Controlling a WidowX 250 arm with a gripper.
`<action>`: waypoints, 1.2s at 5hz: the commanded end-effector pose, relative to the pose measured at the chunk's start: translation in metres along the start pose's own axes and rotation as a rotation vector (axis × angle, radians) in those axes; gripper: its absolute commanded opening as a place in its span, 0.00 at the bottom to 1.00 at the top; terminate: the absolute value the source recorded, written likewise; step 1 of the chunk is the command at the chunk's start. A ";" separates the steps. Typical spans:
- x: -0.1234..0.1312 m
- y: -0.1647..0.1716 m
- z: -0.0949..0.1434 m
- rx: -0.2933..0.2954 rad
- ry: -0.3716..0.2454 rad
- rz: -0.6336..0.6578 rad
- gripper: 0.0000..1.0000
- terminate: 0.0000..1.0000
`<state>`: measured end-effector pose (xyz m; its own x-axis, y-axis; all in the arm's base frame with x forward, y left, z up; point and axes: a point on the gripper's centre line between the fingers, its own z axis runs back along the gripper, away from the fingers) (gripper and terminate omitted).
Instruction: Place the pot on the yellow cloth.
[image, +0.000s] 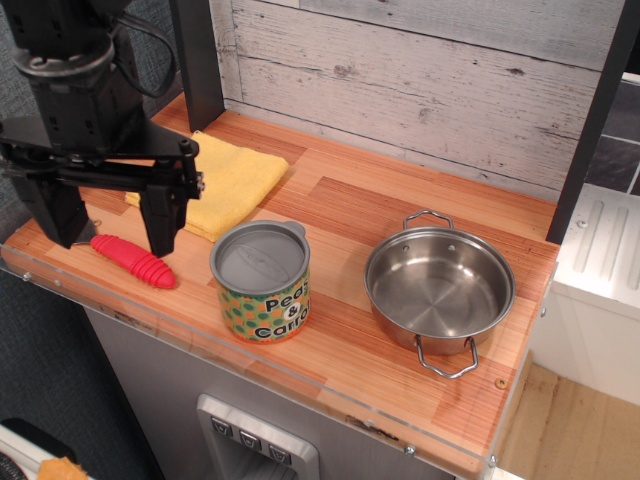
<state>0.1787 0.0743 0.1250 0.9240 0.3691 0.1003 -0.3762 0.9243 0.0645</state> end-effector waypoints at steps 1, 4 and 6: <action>0.000 0.000 0.000 0.000 0.000 0.000 1.00 0.00; -0.003 -0.089 0.003 -0.088 0.025 0.289 1.00 0.00; 0.010 -0.136 -0.023 -0.150 -0.053 0.579 1.00 0.00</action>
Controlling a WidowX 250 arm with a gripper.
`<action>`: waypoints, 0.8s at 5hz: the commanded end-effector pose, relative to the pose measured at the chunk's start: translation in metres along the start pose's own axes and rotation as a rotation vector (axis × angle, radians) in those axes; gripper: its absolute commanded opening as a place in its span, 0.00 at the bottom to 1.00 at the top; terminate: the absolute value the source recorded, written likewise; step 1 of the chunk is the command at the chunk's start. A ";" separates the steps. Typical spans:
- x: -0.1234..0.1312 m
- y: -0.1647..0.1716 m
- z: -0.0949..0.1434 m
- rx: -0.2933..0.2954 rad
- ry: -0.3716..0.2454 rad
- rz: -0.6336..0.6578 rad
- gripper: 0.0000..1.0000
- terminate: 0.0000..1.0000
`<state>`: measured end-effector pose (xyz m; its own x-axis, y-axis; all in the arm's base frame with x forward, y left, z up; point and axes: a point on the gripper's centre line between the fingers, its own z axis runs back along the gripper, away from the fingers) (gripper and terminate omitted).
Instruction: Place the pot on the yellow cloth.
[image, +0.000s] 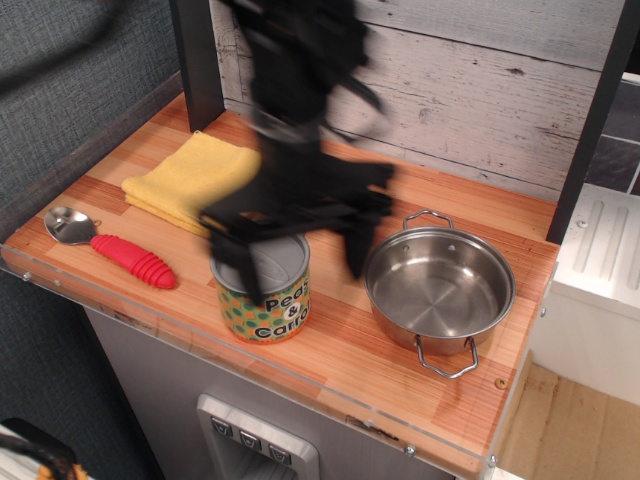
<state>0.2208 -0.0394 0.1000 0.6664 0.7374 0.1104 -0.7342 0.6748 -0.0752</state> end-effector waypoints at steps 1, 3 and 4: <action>0.008 -0.027 -0.024 -0.116 -0.036 0.163 1.00 0.00; 0.016 -0.053 -0.059 -0.147 -0.064 0.135 1.00 0.00; 0.019 -0.067 -0.072 -0.156 -0.042 0.109 1.00 0.00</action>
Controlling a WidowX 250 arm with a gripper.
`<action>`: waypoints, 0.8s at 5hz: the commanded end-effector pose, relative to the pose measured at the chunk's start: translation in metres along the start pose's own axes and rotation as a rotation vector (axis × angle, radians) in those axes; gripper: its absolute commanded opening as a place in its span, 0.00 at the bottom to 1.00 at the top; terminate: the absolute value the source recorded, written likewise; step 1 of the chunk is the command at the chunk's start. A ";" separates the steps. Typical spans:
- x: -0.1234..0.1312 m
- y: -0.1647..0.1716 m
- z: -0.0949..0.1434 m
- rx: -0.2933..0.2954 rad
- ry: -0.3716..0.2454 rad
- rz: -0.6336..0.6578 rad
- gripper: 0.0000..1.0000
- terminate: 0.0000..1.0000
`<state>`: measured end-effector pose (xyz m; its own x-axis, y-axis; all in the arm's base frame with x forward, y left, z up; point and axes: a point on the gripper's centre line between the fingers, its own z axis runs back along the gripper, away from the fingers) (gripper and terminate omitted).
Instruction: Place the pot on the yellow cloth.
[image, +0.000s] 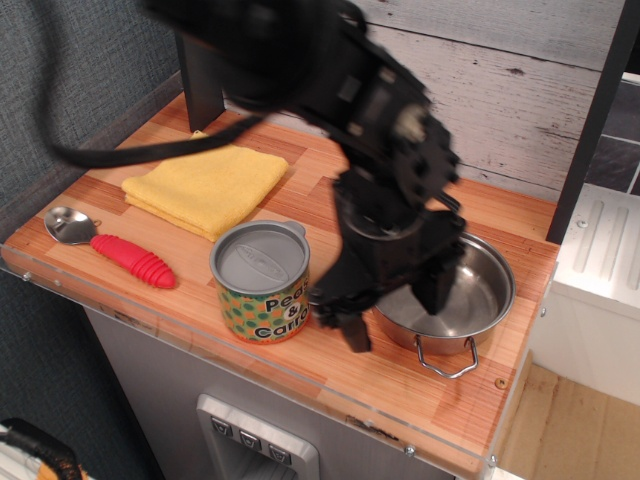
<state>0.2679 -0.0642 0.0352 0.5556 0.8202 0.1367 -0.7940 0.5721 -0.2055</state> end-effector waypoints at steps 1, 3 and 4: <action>0.010 -0.017 -0.017 -0.021 0.028 -0.020 1.00 0.00; 0.008 -0.012 -0.019 -0.063 0.021 -0.032 0.00 0.00; 0.009 -0.014 -0.010 -0.095 0.014 -0.038 0.00 0.00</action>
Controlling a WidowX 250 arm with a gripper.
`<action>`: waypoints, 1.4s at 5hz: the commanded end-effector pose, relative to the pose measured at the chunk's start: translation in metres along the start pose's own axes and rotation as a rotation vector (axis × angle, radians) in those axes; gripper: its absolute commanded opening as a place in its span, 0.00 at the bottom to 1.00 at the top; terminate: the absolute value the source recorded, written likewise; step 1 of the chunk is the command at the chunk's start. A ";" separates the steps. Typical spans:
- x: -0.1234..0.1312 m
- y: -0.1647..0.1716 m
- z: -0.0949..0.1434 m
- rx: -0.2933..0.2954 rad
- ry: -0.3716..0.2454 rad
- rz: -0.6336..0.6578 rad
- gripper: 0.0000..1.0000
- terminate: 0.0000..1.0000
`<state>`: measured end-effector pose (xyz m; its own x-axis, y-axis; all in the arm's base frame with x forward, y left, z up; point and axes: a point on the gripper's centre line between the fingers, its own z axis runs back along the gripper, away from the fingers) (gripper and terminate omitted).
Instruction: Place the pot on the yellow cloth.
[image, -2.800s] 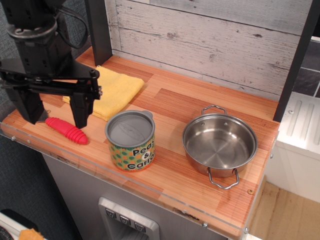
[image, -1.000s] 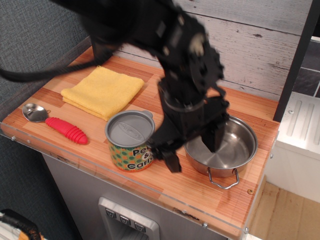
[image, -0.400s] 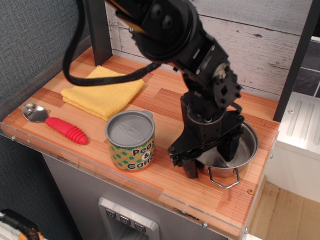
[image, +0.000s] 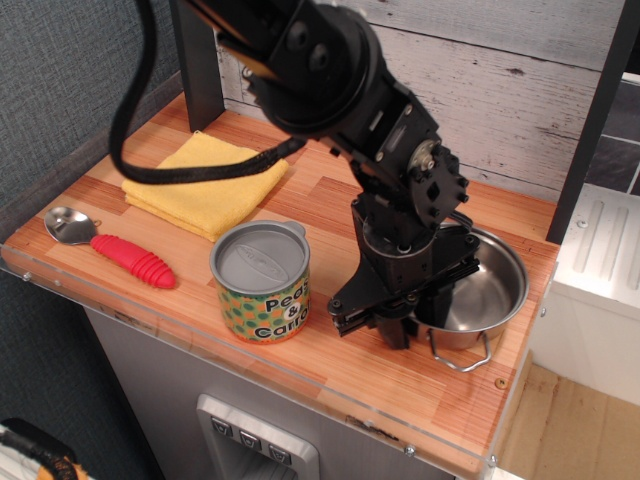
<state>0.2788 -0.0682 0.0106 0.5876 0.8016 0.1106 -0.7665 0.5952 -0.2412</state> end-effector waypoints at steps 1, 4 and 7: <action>0.015 -0.014 0.036 -0.101 -0.030 0.007 0.00 0.00; 0.073 0.021 0.086 -0.125 -0.127 0.271 0.00 0.00; 0.137 0.086 0.091 -0.088 -0.168 0.531 0.00 0.00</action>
<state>0.2667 0.0891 0.0786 0.0845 0.9930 0.0820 -0.9333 0.1077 -0.3427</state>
